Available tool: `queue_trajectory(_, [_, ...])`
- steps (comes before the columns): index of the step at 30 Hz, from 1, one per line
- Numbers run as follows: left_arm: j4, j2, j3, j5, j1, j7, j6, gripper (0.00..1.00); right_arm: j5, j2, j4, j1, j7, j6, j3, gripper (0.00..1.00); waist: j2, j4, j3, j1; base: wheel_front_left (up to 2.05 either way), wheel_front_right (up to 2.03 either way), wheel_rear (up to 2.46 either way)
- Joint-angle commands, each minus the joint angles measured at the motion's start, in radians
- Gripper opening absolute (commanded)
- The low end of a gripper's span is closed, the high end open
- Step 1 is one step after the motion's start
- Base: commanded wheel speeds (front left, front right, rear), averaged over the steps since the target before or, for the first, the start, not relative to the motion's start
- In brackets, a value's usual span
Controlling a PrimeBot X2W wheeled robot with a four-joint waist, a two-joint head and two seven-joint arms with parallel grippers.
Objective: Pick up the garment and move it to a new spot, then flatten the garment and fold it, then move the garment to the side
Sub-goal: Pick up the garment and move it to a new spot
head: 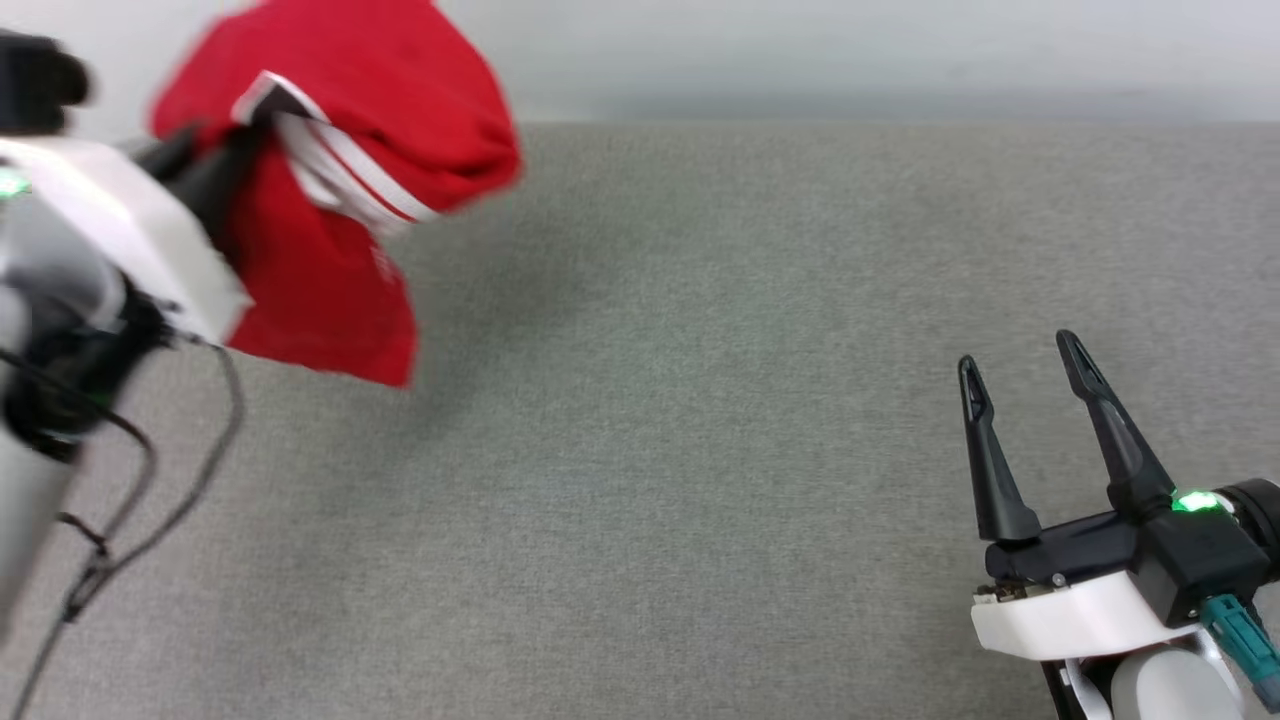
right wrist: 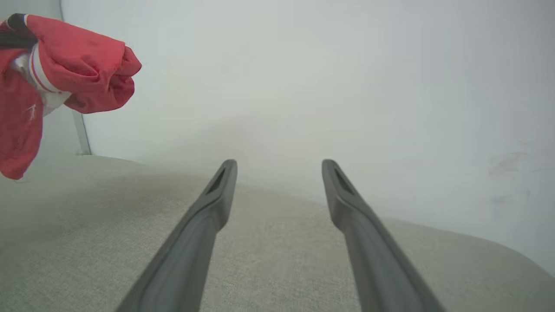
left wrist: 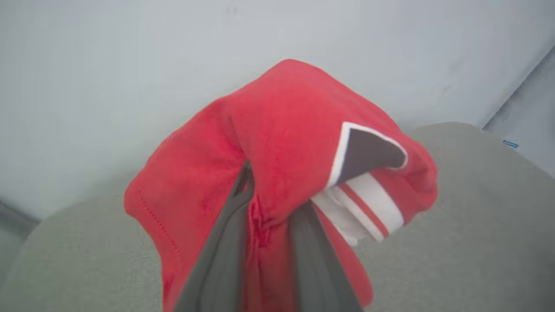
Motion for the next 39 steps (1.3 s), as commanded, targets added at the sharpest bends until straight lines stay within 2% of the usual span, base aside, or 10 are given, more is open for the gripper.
queue_trajectory(1, [-0.01,-0.011,-0.005,0.003,0.012,0.0,0.006,0.0,0.003,0.003,0.0,0.008,-0.002,-0.001,-0.004,1.0,0.0,-0.02,-0.022,0.0002,0.0,0.0,0.0])
queue_trajectory(9, [-0.089,-0.236,-0.135,0.038,0.134,-0.039,0.13,0.0,0.024,0.003,-0.003,0.021,-0.002,-0.001,-0.014,1.0,0.0,-0.093,-0.041,0.0002,0.0,0.0,0.0])
queue_trajectory(14, [-0.001,-0.379,-0.202,0.066,0.182,-0.114,0.154,0.0,0.034,0.003,-0.01,-0.001,-0.002,-0.001,-0.011,1.0,0.0,-0.156,-0.018,0.0002,0.0,0.0,0.0])
queue_trajectory(15, [0.108,-0.464,-0.215,0.082,0.188,-0.18,0.167,0.0,0.041,0.003,-0.006,-0.002,-0.002,-0.001,-0.012,1.0,0.0,-0.185,-0.005,0.0002,0.0,0.0,0.0])
queue_trajectory(16, [0.148,-0.482,-0.225,0.098,0.184,-0.201,0.169,0.17,0.043,0.003,-0.002,-0.005,-0.002,-0.001,-0.008,1.0,0.0,-0.195,-0.002,0.0002,0.0,0.0,0.0])
queue_trajectory(17, [0.193,-0.495,-0.235,0.117,0.175,-0.223,0.169,0.95,0.042,0.003,0.001,-0.008,-0.002,-0.001,-0.003,1.0,0.0,-0.204,0.002,0.0002,0.0,0.0,0.0])
queue_trajectory(19, [0.309,-0.553,-0.267,0.147,0.162,-0.293,0.129,1.0,0.049,0.003,0.006,-0.005,-0.002,-0.001,0.001,1.0,0.0,-0.218,0.004,0.0002,0.0,0.0,0.0])
queue_trajectory(25, [0.385,-0.563,-0.261,0.165,0.153,-0.407,0.055,1.0,0.04,0.003,0.017,0.018,-0.002,-0.001,-0.004,1.0,0.0,-0.192,-0.033,0.0002,0.0,0.0,0.0])
queue_trajectory(29, [0.373,-0.532,-0.231,0.203,0.153,-0.454,0.044,1.0,0.031,0.003,0.021,0.03,-0.002,-0.001,-0.01,1.0,0.0,-0.154,-0.075,0.0002,0.0,0.0,0.0])
queue_trajectory(39, [0.084,-0.371,0.017,0.415,0.318,-0.465,0.141,1.0,0.011,0.003,0.021,0.072,-0.002,-0.001,-0.018,1.0,0.0,-0.066,-0.144,0.0002,0.0,0.0,0.0])
